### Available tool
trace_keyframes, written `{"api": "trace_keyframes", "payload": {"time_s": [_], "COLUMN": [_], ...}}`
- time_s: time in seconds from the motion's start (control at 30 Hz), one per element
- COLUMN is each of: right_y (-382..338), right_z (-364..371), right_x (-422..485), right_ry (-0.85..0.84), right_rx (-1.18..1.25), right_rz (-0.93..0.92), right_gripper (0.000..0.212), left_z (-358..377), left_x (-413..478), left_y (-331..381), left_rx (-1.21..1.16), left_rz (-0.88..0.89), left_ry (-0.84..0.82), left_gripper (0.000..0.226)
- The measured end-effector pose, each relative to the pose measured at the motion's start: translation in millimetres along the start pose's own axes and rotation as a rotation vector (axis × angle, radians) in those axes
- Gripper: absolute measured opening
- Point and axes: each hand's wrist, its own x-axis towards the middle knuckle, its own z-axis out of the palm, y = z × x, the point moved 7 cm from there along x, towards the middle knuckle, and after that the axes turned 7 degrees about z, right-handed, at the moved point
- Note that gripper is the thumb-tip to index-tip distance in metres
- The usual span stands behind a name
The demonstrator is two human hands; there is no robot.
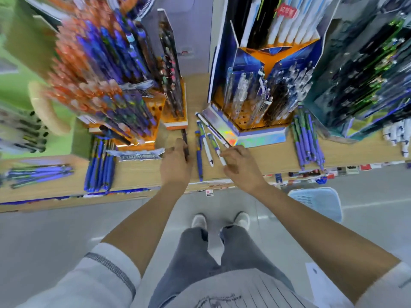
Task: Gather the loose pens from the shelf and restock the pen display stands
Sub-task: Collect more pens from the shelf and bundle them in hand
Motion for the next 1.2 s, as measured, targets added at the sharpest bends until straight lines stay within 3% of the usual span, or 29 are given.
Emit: {"api": "trace_keyframes", "payload": {"time_s": [0.1, 0.23, 0.37, 0.47, 0.57, 0.63, 0.73, 0.8, 0.87, 1.07, 1.2], "right_y": [-0.4, -6.1, -23.7, -34.2, -22.4, -1.6, 31.8, 47.8, 55.4, 28.3, 23.4], "right_z": [-0.8, -4.2, -5.8, 3.2, -7.8, -18.7, -30.4, -31.3, -25.4, -2.4, -2.8], "right_x": [0.9, 3.3, -0.2, -5.2, -14.5, -24.7, -35.8, -38.3, -37.0, -26.0, -14.9], "right_ry": [0.038, 0.114, 0.099, -0.023, 0.032, 0.069, 0.095, 0.064, -0.004, -0.177, -0.097], "right_rx": [-0.009, 0.061, 0.337, 0.506, 0.555, 0.619, 0.539, 0.429, 0.406, 0.427, 0.433], "right_rz": [0.050, 0.080, 0.159, 0.197, 0.216, 0.288, 0.360, 0.381, 0.395, 0.331, 0.359], "right_gripper": [0.040, 0.024, 0.019, 0.018, 0.009, 0.004, 0.018, 0.017, 0.014, 0.003, 0.011], "left_z": [2.7, 10.3, 2.2, 1.4, 8.3, 7.0, 4.0, 12.0, 21.4, 26.8, 18.3], "left_x": [-3.7, -17.6, -32.7, -45.5, -55.2, -55.9, -53.4, -54.2, -58.3, -53.0, -41.8], "left_y": [-6.4, -16.2, -4.8, 21.3, 48.9, 61.9, 64.7, 54.0, 43.7, 37.9, 21.8], "left_rx": [-0.237, -0.762, -0.887, -0.857, -0.753, -0.548, -0.231, -0.085, -0.064, -0.139, -0.115], "left_rz": [-0.047, -0.186, -0.116, 0.023, 0.100, 0.138, 0.112, -0.005, -0.109, -0.101, -0.120], "left_ry": [-0.045, -0.144, -0.173, -0.271, -0.309, -0.203, -0.008, -0.017, -0.079, -0.112, -0.077], "left_gripper": [0.027, 0.034, 0.026, 0.024, 0.019, 0.011, 0.019, 0.030, 0.036, 0.037, 0.028]}}
